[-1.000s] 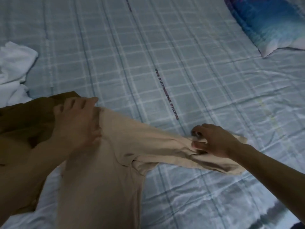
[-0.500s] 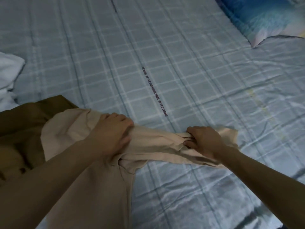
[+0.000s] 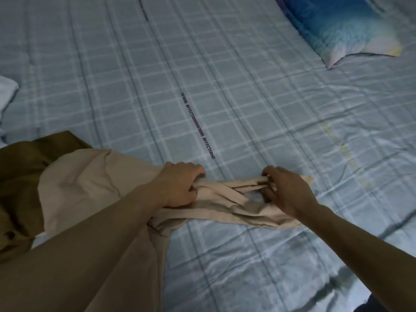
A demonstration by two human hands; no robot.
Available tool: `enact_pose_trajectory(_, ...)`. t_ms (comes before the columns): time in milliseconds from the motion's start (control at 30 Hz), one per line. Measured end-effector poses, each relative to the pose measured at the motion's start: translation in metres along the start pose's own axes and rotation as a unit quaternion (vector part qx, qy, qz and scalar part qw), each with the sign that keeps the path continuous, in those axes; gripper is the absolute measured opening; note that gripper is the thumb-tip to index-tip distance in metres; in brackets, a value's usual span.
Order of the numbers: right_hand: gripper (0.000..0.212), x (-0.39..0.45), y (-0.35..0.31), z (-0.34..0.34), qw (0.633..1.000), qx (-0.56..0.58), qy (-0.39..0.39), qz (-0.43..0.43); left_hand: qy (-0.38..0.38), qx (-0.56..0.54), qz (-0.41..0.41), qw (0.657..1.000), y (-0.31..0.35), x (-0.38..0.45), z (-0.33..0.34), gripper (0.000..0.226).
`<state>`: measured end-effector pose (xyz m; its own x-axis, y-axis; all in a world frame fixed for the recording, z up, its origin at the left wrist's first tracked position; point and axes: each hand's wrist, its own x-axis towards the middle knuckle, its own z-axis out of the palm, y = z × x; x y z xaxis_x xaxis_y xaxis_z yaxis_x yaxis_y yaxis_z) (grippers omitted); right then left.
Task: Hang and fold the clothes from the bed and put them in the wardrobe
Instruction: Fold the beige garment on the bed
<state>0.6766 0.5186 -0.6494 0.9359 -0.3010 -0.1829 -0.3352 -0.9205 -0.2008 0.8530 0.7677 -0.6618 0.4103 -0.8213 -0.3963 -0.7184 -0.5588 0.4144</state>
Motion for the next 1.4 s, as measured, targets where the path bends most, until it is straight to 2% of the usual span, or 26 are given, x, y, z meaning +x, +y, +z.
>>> enact_pose_trajectory(67,0.039,-0.01,0.005,0.0,0.994,-0.022,0.101,-0.036,0.025,-0.029,0.021,0.999,0.013,0.004,0.006,0.05)
enact_pose_trajectory(100,0.035,-0.014,0.005,0.0,0.99,-0.016,0.123,-0.061,0.034,-0.038,0.033,0.998,0.02,0.005,0.007,0.052)
enact_pose_trajectory(133,0.03,-0.018,0.004,-0.001,0.99,0.0,0.107,-0.091,0.039,-0.042,0.042,0.997,0.027,0.008,0.009,0.052)
enact_pose_trajectory(200,0.023,-0.026,0.003,0.002,0.992,0.037,0.013,-0.123,0.049,-0.029,0.056,0.997,0.039,0.012,0.012,0.047)
enact_pose_trajectory(267,0.034,-0.034,0.0,0.007,0.992,0.001,-0.05,-0.119,0.064,0.002,0.068,0.996,0.048,0.016,0.016,0.046)
enact_pose_trajectory(333,0.048,-0.04,-0.006,0.009,0.992,-0.036,-0.05,-0.109,0.084,0.037,0.068,0.993,0.054,0.017,0.019,0.049)
enact_pose_trajectory(400,0.04,-0.039,-0.012,0.003,0.992,-0.03,-0.091,-0.086,0.104,0.079,0.065,0.989,0.058,0.016,0.019,0.047)
enact_pose_trajectory(467,0.025,-0.036,-0.012,-0.002,0.983,-0.007,-0.164,-0.081,0.114,0.102,0.059,0.987,0.059,0.013,0.019,0.041)
enact_pose_trajectory(567,0.02,-0.037,-0.005,-0.001,0.968,0.062,-0.227,-0.091,0.114,0.043,0.079,0.989,0.052,0.009,0.017,0.029)
enact_pose_trajectory(633,0.014,-0.038,0.001,-0.004,0.97,0.11,-0.192,-0.099,0.127,-0.042,0.133,0.982,0.045,0.005,0.015,0.02)
enact_pose_trajectory(700,0.024,-0.032,0.009,-0.015,0.983,0.133,-0.078,-0.102,0.18,-0.134,0.154,0.962,0.044,0.001,0.006,0.014)
enact_pose_trajectory(800,0.021,-0.008,0.024,-0.035,0.994,0.095,0.042,-0.027,0.24,-0.164,0.097,0.952,0.047,0.011,-0.005,0.006)
enact_pose_trajectory(833,0.015,0.005,0.03,-0.038,0.996,0.075,0.047,0.006,0.228,-0.135,0.07,0.962,0.046,0.018,-0.006,0.009)
enact_pose_trajectory(900,0.007,0.03,0.037,-0.04,0.997,0.041,-0.023,0.069,0.149,-0.045,0.007,0.988,0.046,0.034,-0.006,0.011)
enact_pose_trajectory(967,0.014,0.044,0.042,-0.038,0.99,-0.005,-0.06,0.125,0.073,0.01,-0.035,0.997,0.046,0.045,-0.003,0.026)
enact_pose_trajectory(1000,0.02,0.046,0.045,-0.035,0.988,-0.031,-0.05,0.14,0.063,0.017,-0.043,0.997,0.045,0.048,-0.002,0.032)
enact_pose_trajectory(1067,0.039,0.048,0.045,-0.031,0.99,-0.094,0.01,0.106,0.116,0.033,-0.028,0.992,0.046,0.049,0.001,0.041)
enact_pose_trajectory(1133,0.045,0.046,0.04,-0.026,0.997,-0.057,0.035,0.041,0.207,0.051,0.026,0.977,0.048,0.046,0.005,0.042)
enact_pose_trajectory(1200,0.037,0.045,0.035,-0.019,0.999,0.018,-0.038,-0.021,0.238,0.017,0.072,0.968,0.048,0.04,0.01,0.029)
enact_pose_trajectory(1267,0.035,0.044,0.031,-0.014,0.99,0.028,-0.135,-0.042,0.19,-0.026,0.067,0.979,0.046,0.036,0.016,0.031)
enact_pose_trajectory(1333,0.04,0.043,0.03,-0.02,0.983,0.024,-0.183,-0.006,0.133,-0.01,0.041,0.99,0.043,0.037,0.022,0.05)
enact_pose_trajectory(1400,0.045,0.039,0.033,-0.027,0.97,0.013,-0.237,0.044,0.087,0.002,0.019,0.996,0.041,0.041,0.021,0.06)
